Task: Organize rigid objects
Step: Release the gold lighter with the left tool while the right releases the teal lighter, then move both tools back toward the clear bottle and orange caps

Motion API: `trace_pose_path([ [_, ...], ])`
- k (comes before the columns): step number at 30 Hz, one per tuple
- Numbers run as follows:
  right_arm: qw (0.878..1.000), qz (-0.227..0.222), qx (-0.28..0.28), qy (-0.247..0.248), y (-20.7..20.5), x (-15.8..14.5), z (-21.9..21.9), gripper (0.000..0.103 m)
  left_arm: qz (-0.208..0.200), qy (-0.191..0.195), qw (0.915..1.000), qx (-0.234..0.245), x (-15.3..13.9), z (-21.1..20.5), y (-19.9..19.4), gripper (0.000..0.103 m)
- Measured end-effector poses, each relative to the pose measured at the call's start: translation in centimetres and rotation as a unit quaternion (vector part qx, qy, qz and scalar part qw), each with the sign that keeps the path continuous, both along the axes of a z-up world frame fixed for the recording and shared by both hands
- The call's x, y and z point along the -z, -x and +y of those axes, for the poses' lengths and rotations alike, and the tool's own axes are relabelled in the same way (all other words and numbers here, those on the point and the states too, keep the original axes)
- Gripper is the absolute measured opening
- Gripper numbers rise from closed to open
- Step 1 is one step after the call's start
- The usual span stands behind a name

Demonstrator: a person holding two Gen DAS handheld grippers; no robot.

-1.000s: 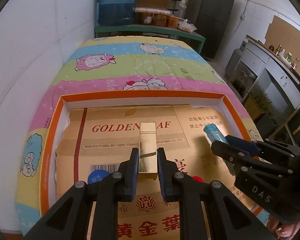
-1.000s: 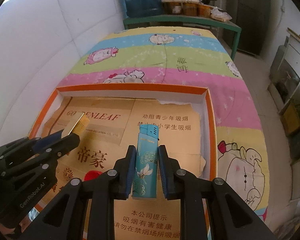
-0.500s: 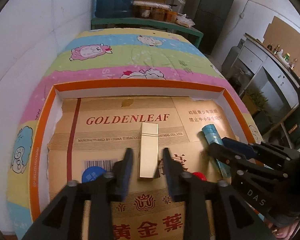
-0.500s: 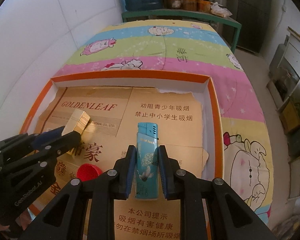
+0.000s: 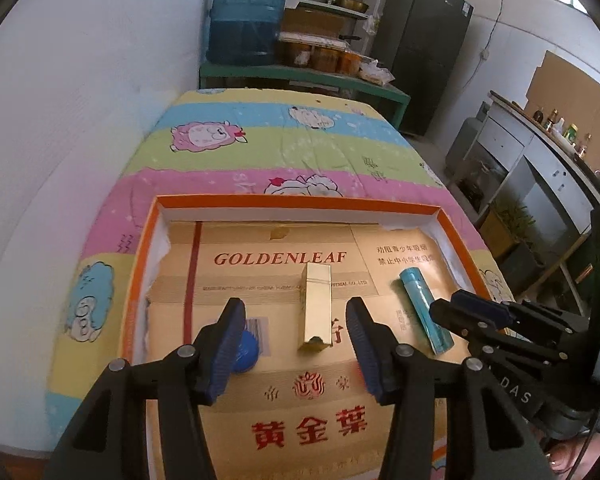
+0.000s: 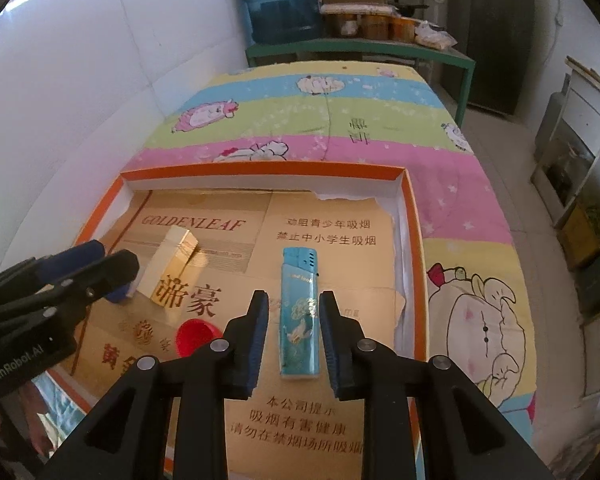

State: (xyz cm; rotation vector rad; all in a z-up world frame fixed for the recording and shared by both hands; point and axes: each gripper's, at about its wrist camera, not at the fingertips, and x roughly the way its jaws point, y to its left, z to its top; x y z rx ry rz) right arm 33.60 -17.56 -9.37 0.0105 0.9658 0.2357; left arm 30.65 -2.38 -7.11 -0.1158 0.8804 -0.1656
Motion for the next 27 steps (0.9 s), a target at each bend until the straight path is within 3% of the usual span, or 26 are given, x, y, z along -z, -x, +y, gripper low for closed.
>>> trace_pose_path([
  [15, 0.999, -0.022, -0.03, -0.033, 6.1, -3.2, 0.7, 0.026, -0.063, -0.021, 0.9978, -0.008, -4.3, 1.9, 6.8, 0.052],
  [27, 0.997, -0.033, -0.062, -0.021, 13.2, -3.1, 2.3, 0.026, -0.054, -0.009, 0.9984, 0.015, -3.7, 2.4, 11.4, 0.052],
])
